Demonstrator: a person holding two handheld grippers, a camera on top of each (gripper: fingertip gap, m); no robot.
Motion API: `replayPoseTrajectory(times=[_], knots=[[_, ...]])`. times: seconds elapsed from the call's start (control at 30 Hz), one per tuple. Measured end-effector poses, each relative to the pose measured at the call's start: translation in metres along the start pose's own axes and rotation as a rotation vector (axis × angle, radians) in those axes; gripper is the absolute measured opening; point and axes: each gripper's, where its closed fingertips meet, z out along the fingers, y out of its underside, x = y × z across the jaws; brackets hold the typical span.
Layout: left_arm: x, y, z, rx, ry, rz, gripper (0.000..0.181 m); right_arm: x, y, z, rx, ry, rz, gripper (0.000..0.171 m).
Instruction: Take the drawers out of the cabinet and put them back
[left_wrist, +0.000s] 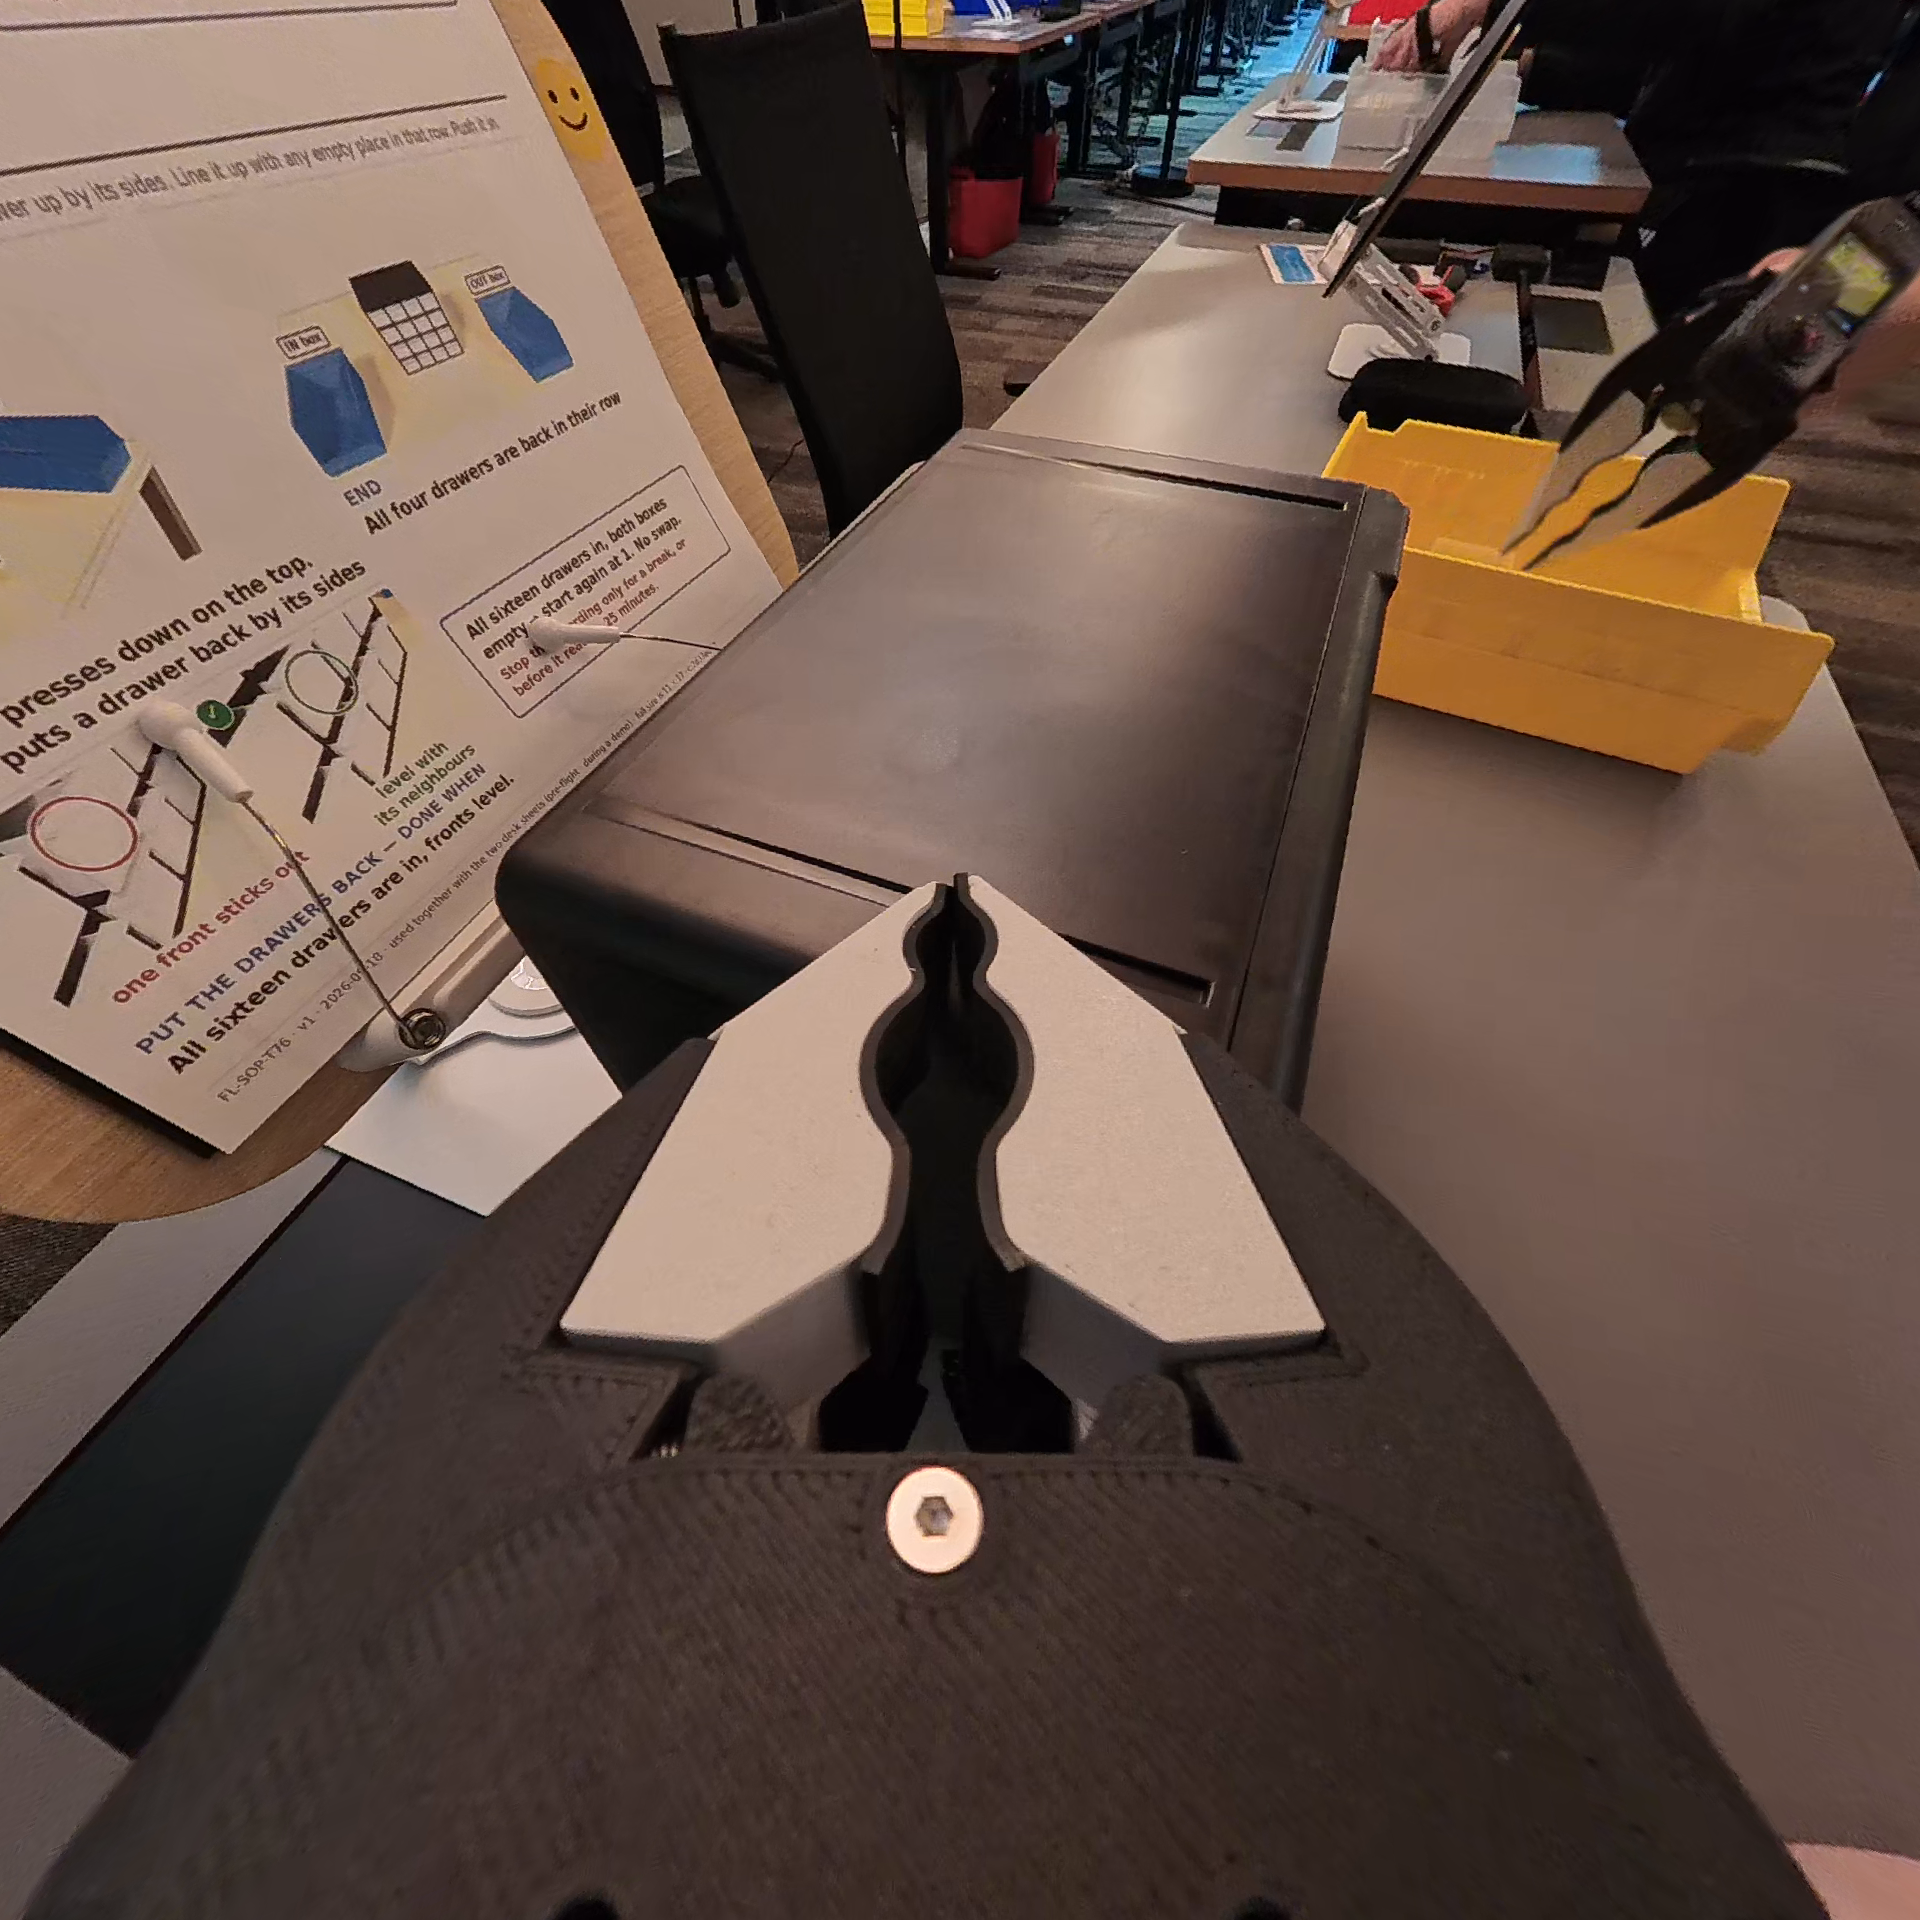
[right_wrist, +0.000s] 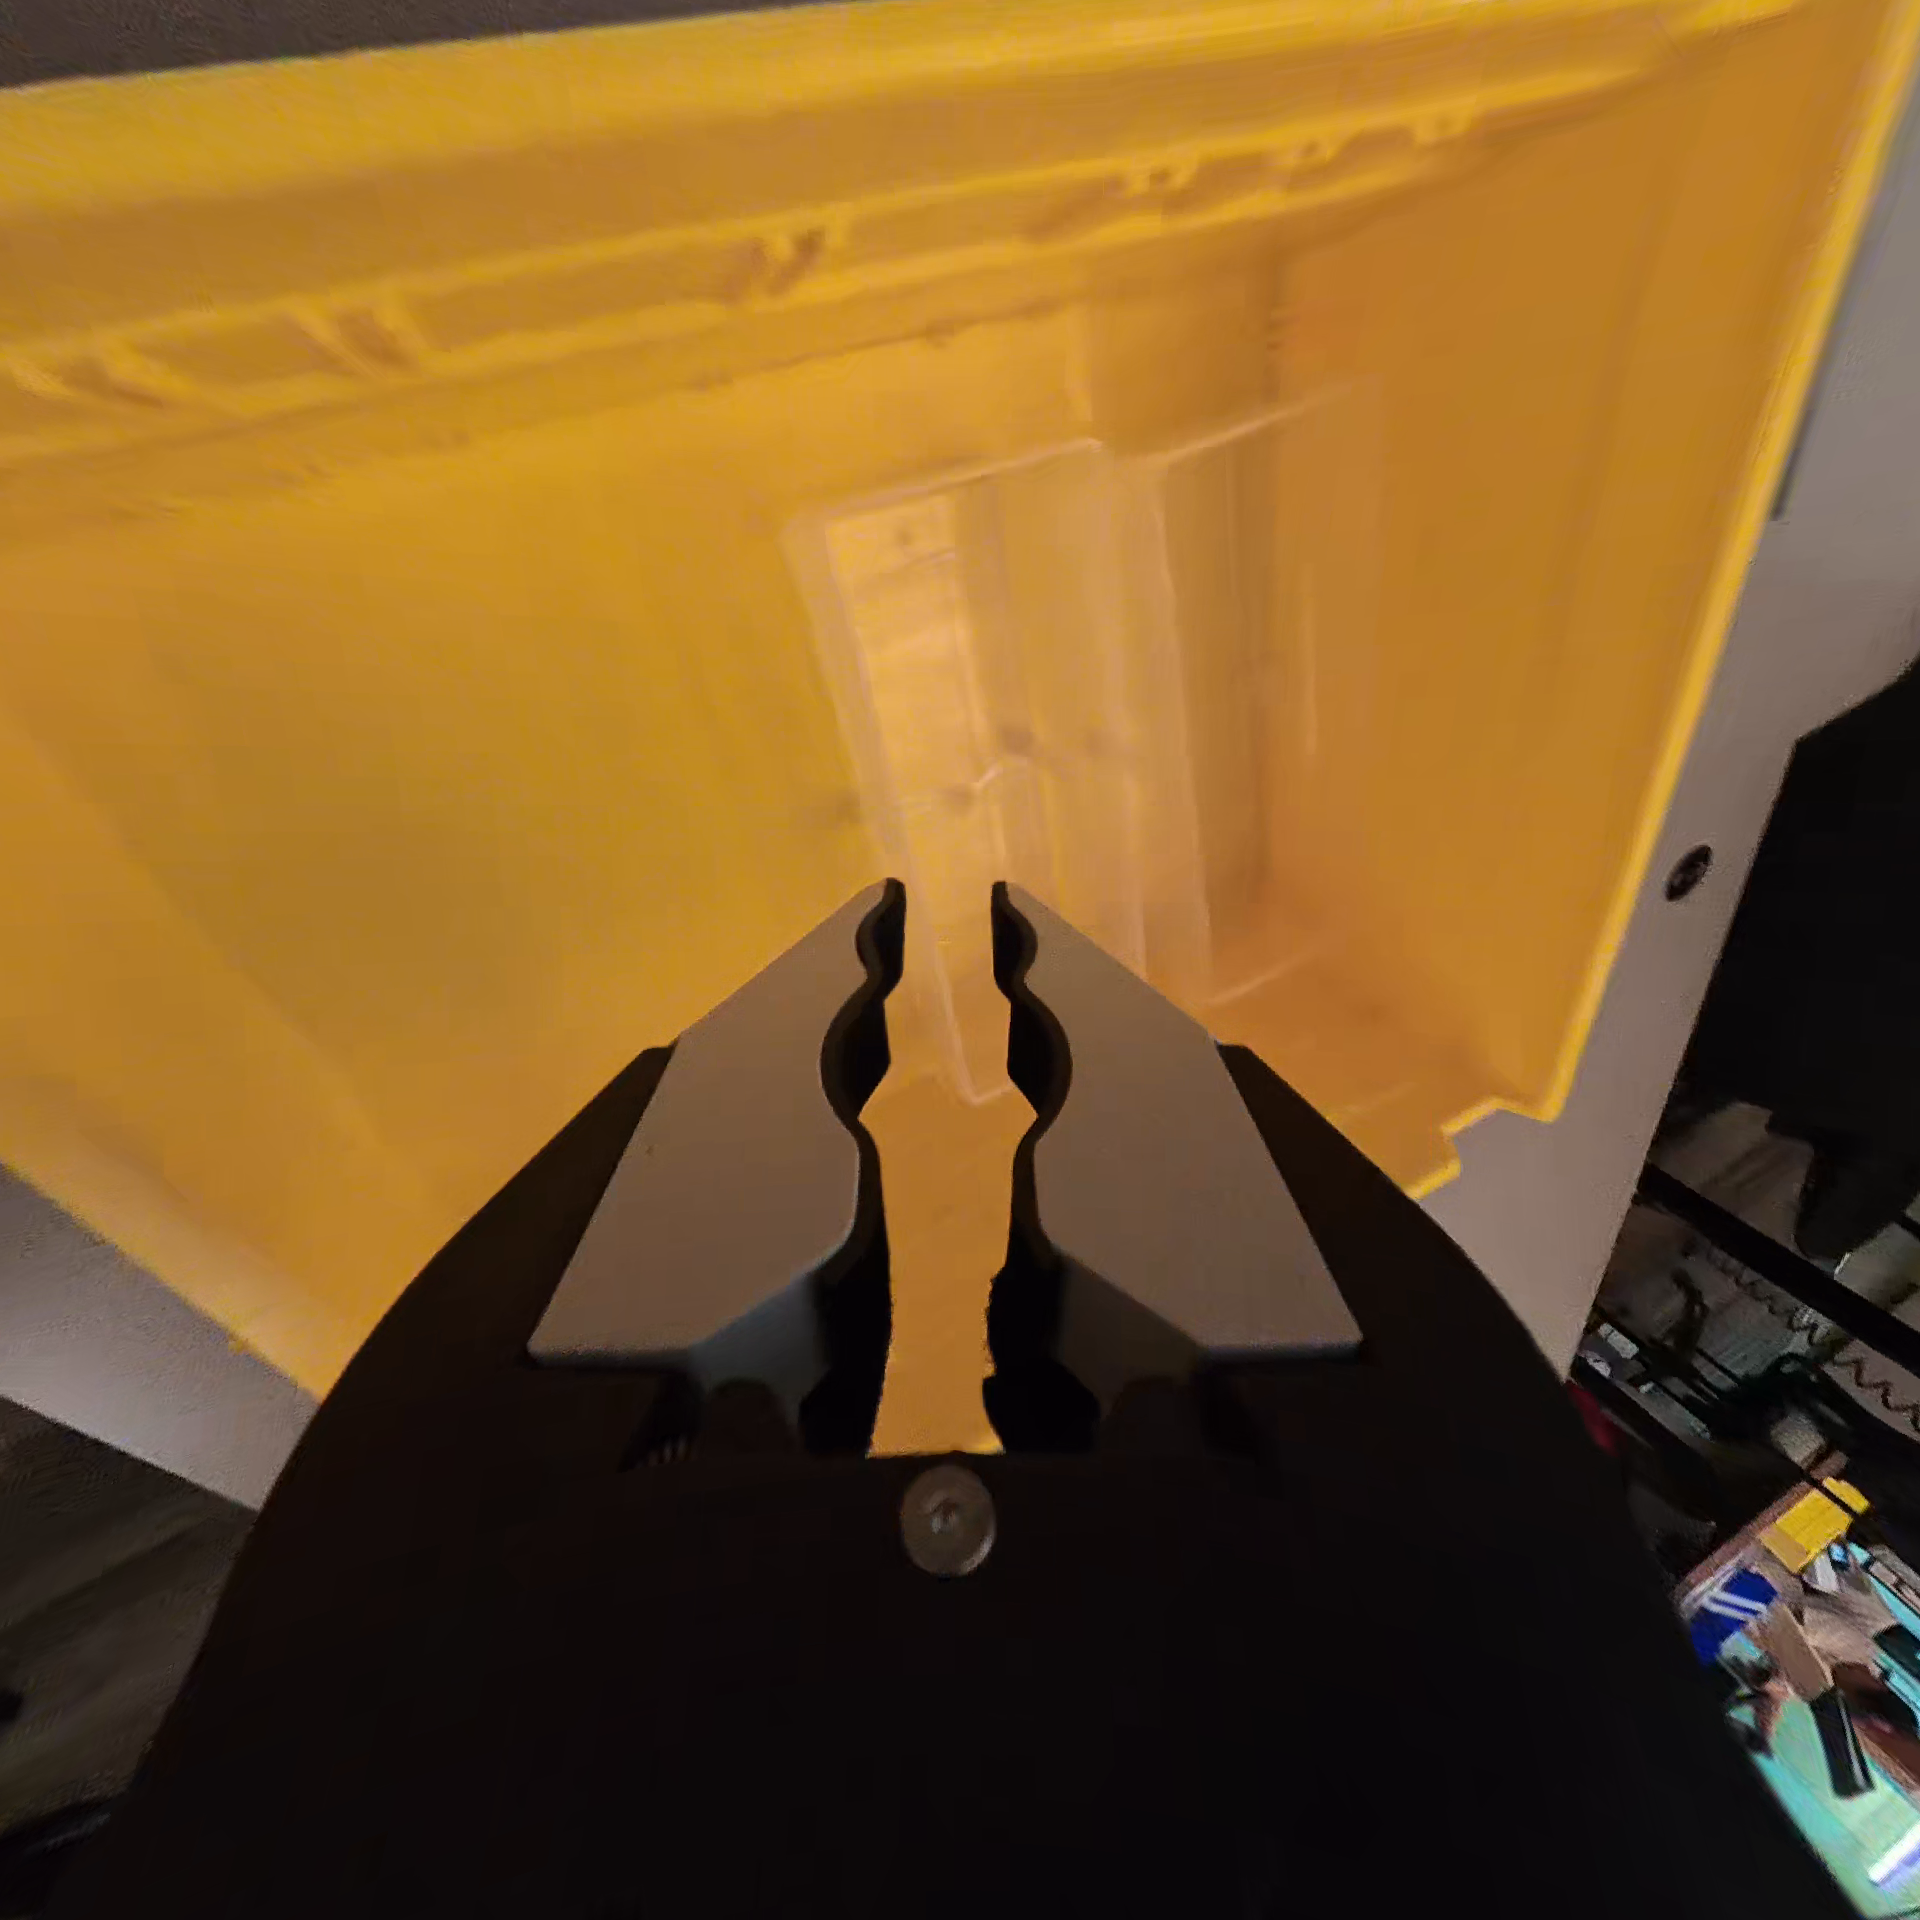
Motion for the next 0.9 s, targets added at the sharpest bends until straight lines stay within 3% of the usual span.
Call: replayPoseTrajectory(times=[0.27,0.43,0.6,0.77,0.9], knots=[[0.0,0.0,0.0,0.008,0.006,-0.004,0.0,-0.001,0.002,0.033,-0.024,0.04,0.009,0.02],[0.0,0.0,0.0,0.007,0.009,-0.001,0.0,0.006,0.01,0.039,-0.043,0.029,0.024,0.01],[0.0,0.0,0.0,0.008,0.008,-0.001,0.0,0.006,0.013,0.043,-0.064,0.006,0.057,0.016],[0.0,0.0,0.0,0.017,0.018,-0.006,0.0,0.012,0.023,0.017,-0.063,0.06,0.099,0.022],[0.0,0.0,0.0,0.025,0.028,-0.012,0.0,0.039,0.013,-0.04,0.019,0.246,0.164,0.025]])
